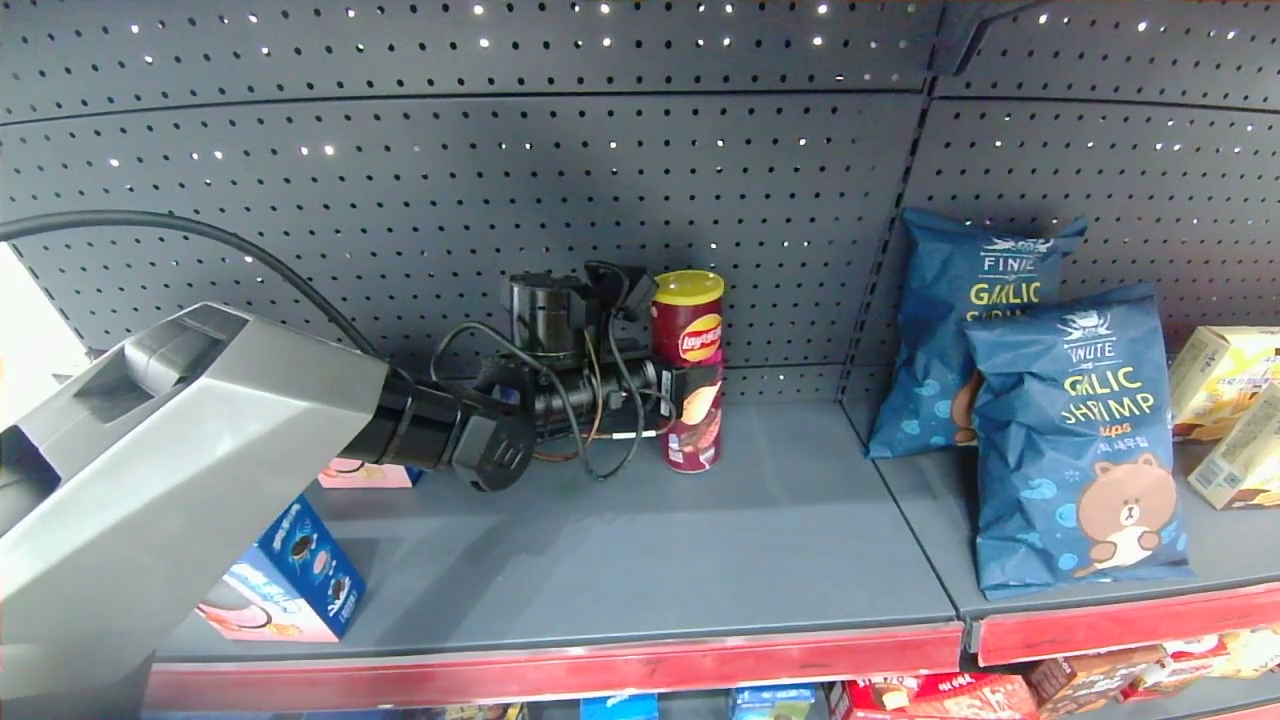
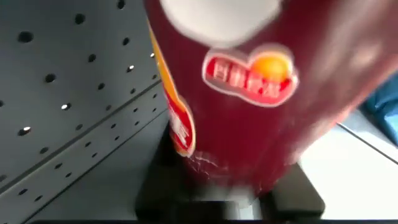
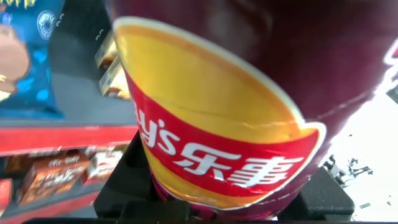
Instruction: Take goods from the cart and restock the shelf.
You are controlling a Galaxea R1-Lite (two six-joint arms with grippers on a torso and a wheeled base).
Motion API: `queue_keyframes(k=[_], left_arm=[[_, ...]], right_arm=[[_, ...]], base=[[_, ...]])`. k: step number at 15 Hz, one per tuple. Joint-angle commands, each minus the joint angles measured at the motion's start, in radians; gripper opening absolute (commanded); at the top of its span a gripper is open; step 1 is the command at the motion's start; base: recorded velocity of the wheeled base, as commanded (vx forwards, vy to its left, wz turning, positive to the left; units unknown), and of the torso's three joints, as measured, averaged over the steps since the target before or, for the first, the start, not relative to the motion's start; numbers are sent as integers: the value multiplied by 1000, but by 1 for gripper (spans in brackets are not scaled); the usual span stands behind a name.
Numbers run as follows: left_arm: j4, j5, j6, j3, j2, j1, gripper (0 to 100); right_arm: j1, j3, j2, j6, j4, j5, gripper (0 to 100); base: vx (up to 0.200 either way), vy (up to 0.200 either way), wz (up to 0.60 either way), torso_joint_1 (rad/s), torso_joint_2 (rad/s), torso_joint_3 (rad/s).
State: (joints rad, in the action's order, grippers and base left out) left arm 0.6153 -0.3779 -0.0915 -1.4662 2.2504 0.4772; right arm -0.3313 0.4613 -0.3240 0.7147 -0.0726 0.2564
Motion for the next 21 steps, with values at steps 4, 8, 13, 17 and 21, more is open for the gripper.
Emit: queue_keyframes(k=[4, 8, 13, 17, 21], left_arm=[[-2, -6, -1, 9, -5, 18, 0], [41, -59, 3, 110, -74, 12, 0], [49, -142, 18, 308, -270, 9, 0], [47, -150, 47, 428, -381, 43, 0], [44, -145, 45, 573, -502, 70, 0]], right_arm=[[1, 8, 30, 0, 2, -2, 0], [3, 5, 30, 0, 2, -2, 0], [11, -13, 71, -4, 4, -3, 0], [14, -10, 82, -12, 16, -5, 0], [15, -6, 157, -17, 83, -3, 0]], base=[[0, 0, 0, 0, 0, 0], [0, 0, 0, 0, 0, 0], [0, 0, 0, 0, 0, 0], [0, 0, 0, 0, 0, 0], [0, 0, 0, 0, 0, 0]])
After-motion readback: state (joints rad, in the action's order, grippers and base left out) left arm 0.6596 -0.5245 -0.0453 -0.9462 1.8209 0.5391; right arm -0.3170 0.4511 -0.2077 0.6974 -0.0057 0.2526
